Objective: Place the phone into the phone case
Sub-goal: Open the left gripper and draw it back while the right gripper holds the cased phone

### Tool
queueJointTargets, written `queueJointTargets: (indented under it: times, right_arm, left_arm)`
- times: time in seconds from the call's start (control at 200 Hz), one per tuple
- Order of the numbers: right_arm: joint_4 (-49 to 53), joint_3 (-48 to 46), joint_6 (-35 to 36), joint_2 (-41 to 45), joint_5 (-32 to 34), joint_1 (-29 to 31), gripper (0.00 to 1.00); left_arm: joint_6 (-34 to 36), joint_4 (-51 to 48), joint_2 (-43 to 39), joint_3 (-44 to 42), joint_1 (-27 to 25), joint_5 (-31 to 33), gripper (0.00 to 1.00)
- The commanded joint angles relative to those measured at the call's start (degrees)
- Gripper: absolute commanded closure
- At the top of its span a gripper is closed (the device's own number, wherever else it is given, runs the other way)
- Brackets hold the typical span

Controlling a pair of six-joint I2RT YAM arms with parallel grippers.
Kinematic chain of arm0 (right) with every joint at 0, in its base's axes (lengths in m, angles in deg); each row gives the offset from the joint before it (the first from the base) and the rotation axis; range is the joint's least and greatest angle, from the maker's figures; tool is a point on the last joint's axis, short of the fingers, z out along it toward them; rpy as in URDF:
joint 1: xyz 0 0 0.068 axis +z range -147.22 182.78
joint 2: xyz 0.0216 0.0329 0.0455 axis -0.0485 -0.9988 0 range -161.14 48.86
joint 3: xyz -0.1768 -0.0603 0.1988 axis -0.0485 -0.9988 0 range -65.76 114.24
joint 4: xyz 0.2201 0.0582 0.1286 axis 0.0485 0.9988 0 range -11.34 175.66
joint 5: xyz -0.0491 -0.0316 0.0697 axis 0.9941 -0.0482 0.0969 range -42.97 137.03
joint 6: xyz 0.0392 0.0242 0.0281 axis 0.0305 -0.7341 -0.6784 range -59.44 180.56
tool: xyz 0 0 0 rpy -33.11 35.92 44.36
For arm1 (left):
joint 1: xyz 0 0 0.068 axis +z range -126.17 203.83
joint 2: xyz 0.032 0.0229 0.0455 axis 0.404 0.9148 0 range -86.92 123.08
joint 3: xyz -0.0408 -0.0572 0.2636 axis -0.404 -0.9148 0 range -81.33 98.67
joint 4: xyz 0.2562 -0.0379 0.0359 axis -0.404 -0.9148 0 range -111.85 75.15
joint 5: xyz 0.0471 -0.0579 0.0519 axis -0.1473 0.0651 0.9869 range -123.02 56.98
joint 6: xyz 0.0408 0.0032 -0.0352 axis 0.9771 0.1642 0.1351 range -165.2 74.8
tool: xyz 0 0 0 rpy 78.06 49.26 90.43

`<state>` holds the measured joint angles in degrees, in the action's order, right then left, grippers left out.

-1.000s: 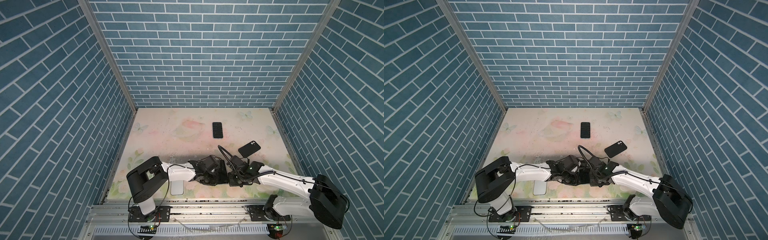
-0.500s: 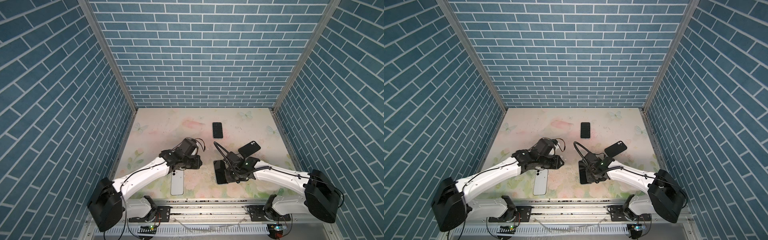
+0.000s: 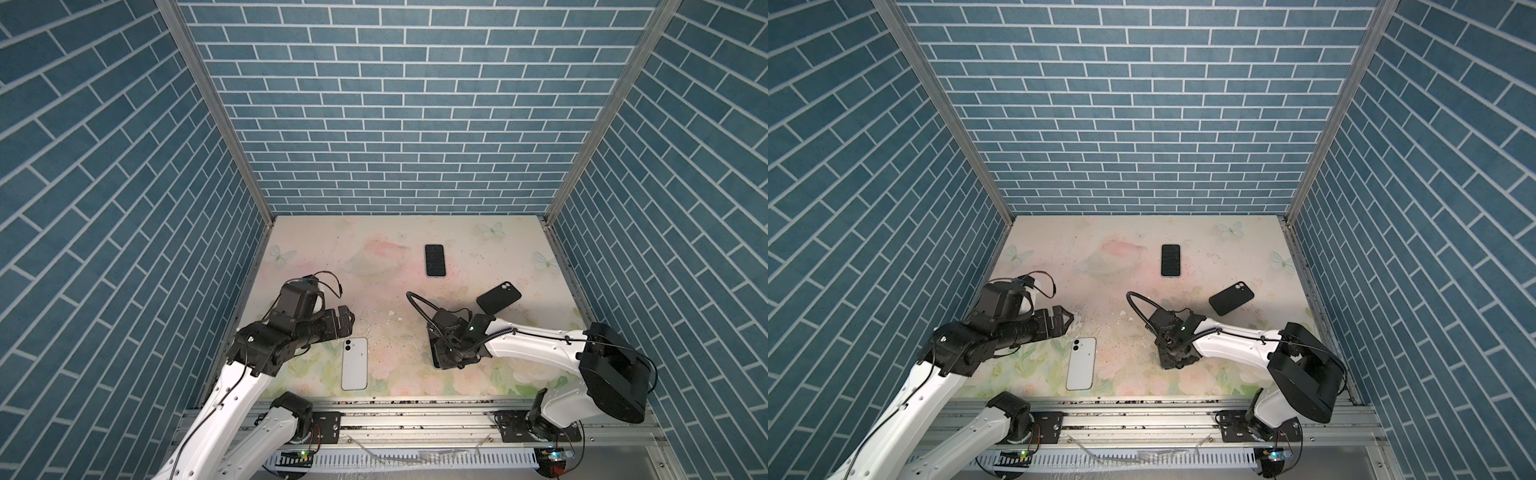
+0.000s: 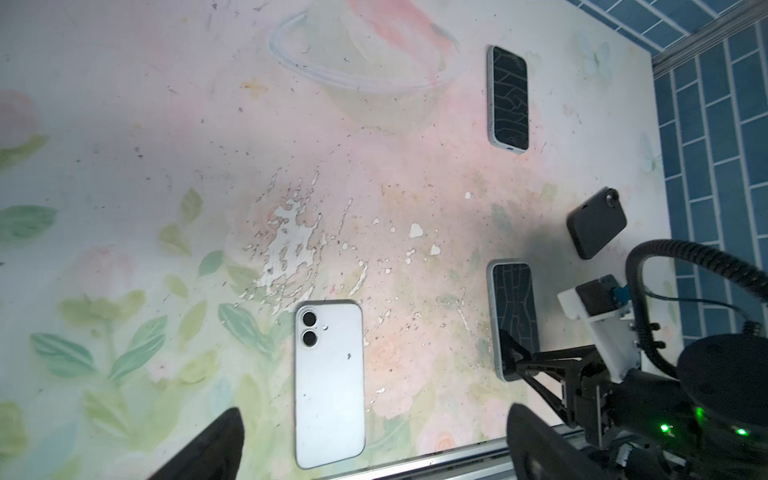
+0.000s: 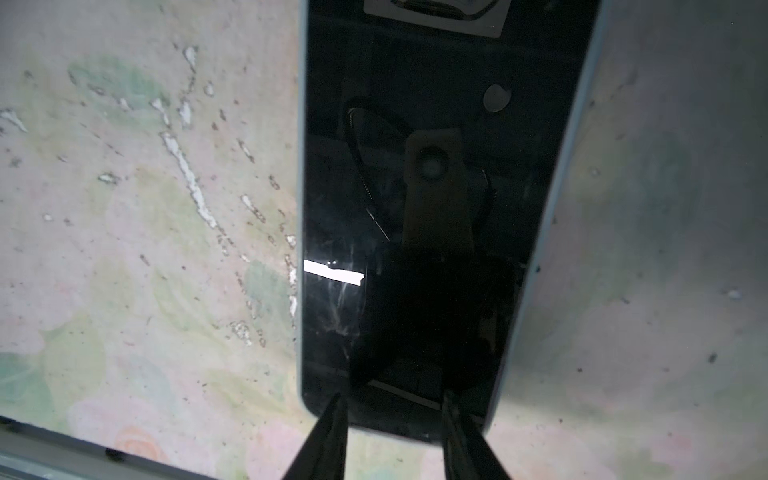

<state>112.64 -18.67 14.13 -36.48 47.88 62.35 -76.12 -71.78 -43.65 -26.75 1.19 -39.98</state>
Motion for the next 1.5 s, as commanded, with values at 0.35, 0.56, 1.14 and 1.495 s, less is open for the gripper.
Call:
queueJointTargets:
  times: [0.35,0.56,1.14,1.495]
  right_arm:
    - [6.37,-0.86,-12.13,-4.66,7.66,1.1,0.58]
    - [6.1,0.03,-12.91,-7.48,7.03,1.7,0.57]
    - [9.14,11.03,-6.27,-17.4,11.51,-0.6,0.5]
    - [8.32,15.28,-1.92,-22.7,10.41,-7.07,0.5]
  left_arm:
    - [2.69,-1.54,-22.65,-5.89,0.46,13.88,0.0]
    - [2.58,-2.04,-20.63,-4.78,0.48,13.91,0.0]
    - [3.61,-3.78,-9.43,-1.63,0.44,11.83,0.0]
    - [2.54,-3.15,-10.72,-2.69,1.31,12.44,0.0]
